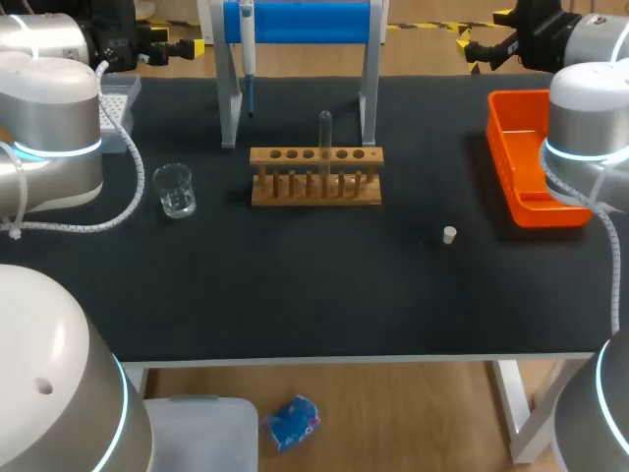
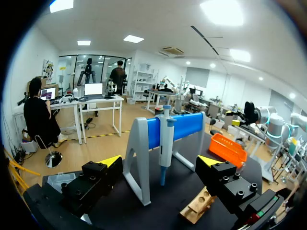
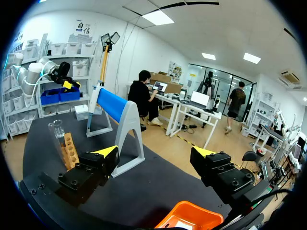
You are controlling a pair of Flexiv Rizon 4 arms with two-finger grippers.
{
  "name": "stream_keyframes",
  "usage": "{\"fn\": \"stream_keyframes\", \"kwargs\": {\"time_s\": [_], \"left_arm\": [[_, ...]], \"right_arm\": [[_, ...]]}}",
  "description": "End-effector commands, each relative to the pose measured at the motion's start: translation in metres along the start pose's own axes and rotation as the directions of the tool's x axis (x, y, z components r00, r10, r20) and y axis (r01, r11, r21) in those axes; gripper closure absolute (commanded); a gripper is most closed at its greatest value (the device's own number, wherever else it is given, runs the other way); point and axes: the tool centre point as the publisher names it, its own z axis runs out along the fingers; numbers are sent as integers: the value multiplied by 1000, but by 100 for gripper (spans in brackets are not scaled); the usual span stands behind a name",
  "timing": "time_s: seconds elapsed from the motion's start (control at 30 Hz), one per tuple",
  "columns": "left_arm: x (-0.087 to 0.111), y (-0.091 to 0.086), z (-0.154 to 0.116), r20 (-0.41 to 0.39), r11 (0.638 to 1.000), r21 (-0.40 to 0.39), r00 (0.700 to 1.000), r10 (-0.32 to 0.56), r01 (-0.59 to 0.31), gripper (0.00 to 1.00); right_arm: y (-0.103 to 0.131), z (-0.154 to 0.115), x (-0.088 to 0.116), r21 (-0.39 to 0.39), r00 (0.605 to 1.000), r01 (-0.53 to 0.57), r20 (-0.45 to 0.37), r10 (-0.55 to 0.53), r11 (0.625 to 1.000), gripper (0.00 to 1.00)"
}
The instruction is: Invert the test tube, pick up the pipette, mount the tip to pipette, aspirate from beaker and dispense into the tube, eject the tip, return the pipette, and cap with the stopper.
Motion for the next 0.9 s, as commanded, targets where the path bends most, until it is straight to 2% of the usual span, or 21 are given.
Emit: {"fn": "stream_keyframes", "kwargs": {"time_s": [0.03, 0.63, 0.73, 0.83, 0.9], "left_arm": [[0, 2, 0, 2, 1000, 7, 1000, 1, -1, 0], [0, 2, 0, 2, 1000, 7, 1000, 1, -1, 0], [3, -2, -7, -20, 997, 38, 998, 62, -61, 0], [9, -3, -16, -68, 991, 64, 991, 118, -113, 0], [15, 0, -23, -98, 986, 54, 981, 165, -161, 0]], "right_arm": [[0, 0, 0, 1, 1000, 0, -1, 0, 1000, 0], [0, 0, 0, 1, 1000, 0, -1, 0, 1000, 0], [4, -5, 4, -27, 999, 15, -35, -16, 1000, 0], [11, -16, 17, -82, 994, 23, -104, -31, 996, 0], [12, -24, 28, -101, 988, 28, -145, -42, 995, 0]]}}
